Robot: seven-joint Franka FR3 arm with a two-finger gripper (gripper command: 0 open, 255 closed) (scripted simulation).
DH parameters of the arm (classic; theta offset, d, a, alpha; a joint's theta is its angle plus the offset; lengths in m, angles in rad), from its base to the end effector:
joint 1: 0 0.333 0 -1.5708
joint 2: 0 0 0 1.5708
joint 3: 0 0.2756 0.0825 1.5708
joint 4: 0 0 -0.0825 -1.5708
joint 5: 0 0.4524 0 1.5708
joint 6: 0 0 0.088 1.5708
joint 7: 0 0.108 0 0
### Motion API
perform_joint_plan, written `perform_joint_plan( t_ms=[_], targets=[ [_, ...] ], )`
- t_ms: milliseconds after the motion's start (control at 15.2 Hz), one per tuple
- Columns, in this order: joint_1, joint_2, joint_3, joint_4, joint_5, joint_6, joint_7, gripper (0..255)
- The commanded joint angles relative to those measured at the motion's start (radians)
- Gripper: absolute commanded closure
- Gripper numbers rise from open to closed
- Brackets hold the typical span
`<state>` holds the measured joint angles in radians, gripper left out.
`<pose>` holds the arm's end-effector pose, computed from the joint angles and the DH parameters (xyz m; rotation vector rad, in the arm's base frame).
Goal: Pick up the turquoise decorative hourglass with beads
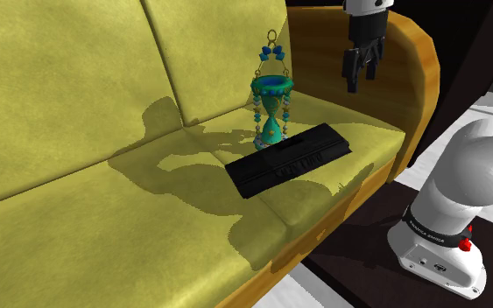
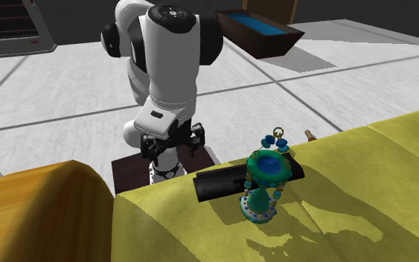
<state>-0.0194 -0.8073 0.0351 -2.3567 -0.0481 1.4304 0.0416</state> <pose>0.3831 0.0018 0.5577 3.0596 -0.0644 -0.1801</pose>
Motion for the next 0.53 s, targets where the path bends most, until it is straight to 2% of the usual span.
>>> perform_joint_plan(
  t_ms=[0,462],
  targets=[
    [0.000,0.000,0.000,0.000,0.000,0.000,0.000,0],
    [0.031,0.177,0.080,0.215,0.096,-0.009,0.093,0]
  ],
)
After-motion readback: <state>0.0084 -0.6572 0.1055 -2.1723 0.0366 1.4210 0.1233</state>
